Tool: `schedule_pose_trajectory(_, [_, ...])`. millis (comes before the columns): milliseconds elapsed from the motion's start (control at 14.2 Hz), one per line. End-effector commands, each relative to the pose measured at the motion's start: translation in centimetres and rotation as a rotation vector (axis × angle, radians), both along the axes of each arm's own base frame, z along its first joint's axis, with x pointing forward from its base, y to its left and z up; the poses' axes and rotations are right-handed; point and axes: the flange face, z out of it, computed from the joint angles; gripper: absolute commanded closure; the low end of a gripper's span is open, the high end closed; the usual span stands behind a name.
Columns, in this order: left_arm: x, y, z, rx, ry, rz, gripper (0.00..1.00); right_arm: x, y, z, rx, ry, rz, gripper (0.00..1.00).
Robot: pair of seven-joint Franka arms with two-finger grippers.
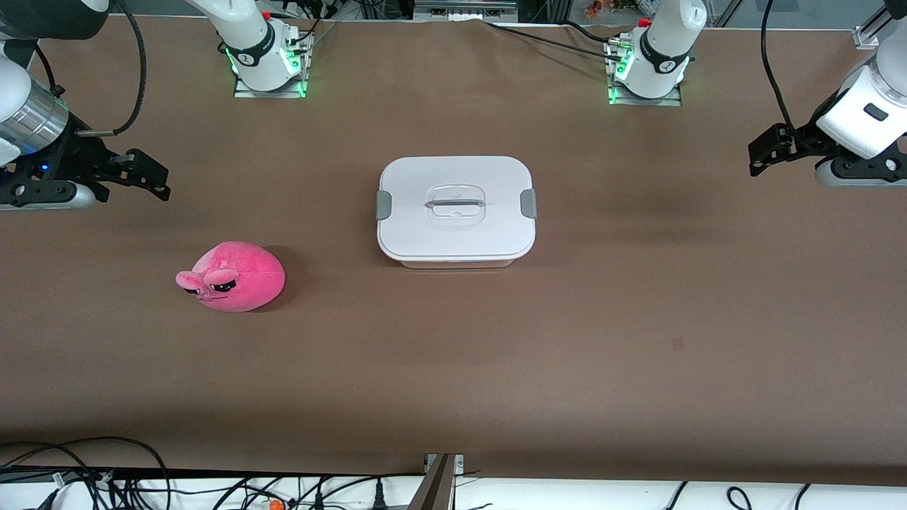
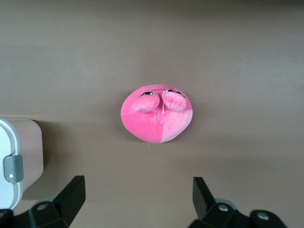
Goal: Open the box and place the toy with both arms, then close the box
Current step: 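Move the left gripper over the white box lid handle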
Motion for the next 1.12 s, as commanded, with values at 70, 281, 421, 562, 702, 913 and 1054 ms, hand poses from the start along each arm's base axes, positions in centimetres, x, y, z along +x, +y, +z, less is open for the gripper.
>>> schedule_pose_trajectory(70, [0.4,-0.2,0.5,-0.029,0.007,0.007,0.00,-0.2,0.3,0.6,-0.006,-0.001,0.011,0.00])
schedule_pose_trajectory(281, [0.5,-0.4,0.4,-0.029,0.010,0.004,0.00,-0.2,0.3,0.6,-0.006,-0.001,0.010,0.00])
schedule_pose_trajectory(421, [0.2,-0.5,-0.2,-0.026,0.050,0.004,0.00,-0.2,0.3,0.6,-0.006,-0.001,0.008,0.00])
schedule_pose_trajectory(562, [-0.5,-0.7,-0.5,-0.020,0.108,0.001,0.00,-0.2,0.3,0.6,-0.006,-0.001,0.007,0.00])
schedule_pose_trajectory(702, [-1.0,-3.3,-0.6,-0.016,0.128,-0.051,0.00,-0.2,0.3,0.6,-0.006,-0.001,0.007,0.00])
schedule_pose_trajectory(913, [-1.7,-8.0,-2.7,-0.022,0.226,-0.279,0.00,-0.2,0.3,0.5,-0.005,0.001,0.004,0.00])
schedule_pose_trajectory(1054, [-1.5,-11.1,-4.9,-0.062,0.280,-0.511,0.00,-0.2,0.3,0.6,-0.004,0.000,0.004,0.00])
